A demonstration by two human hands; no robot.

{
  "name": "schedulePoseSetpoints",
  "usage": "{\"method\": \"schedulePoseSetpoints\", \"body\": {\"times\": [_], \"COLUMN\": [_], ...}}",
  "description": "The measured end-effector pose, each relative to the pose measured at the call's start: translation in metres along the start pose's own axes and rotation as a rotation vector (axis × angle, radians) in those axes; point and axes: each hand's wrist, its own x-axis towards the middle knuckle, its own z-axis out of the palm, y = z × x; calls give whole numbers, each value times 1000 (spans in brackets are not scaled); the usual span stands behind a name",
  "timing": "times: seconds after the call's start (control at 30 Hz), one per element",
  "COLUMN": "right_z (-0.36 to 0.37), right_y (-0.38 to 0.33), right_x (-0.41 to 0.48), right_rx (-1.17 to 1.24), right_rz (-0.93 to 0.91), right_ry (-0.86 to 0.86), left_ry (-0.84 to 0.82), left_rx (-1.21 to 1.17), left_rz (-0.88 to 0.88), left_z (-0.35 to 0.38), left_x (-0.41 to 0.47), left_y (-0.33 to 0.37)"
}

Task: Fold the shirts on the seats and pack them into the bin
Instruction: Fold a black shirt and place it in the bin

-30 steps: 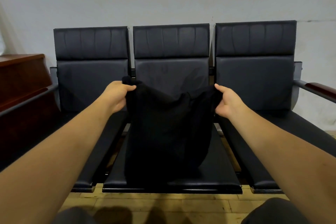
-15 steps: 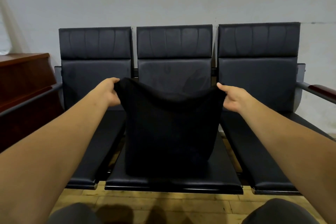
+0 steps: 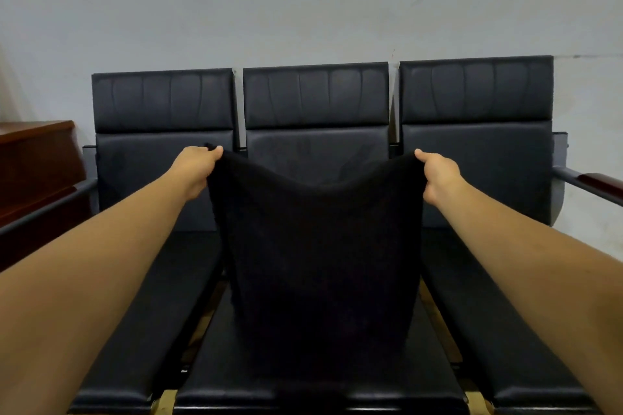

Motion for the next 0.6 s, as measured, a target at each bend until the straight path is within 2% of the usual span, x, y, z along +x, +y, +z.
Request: {"method": "schedulePoseSetpoints", "body": {"times": [0.07, 0.1, 0.23, 0.3, 0.47, 0.6], "right_z": [9, 13, 30, 42, 64, 52], "right_y": [-5, -7, -18, -30, -68, -61], "right_x": [20, 31, 68, 80, 95, 77], "right_rx": [-31, -40, -81, -82, 27, 110], "right_rz": [-19, -25, -81, -122, -203, -199], "right_ry": [6, 13, 42, 37, -43, -72], "left_ry": [78, 90, 80, 23, -100, -99], "left_rx": [135, 98, -376, -462, -563, -478], "left_rz": [18, -1, -223, -248, -5, 79], "left_z": [3, 5, 18, 26, 31, 20], "left_x": [25, 37, 80, 92, 103, 87], "left_y": [3, 5, 18, 33, 79, 66]}}
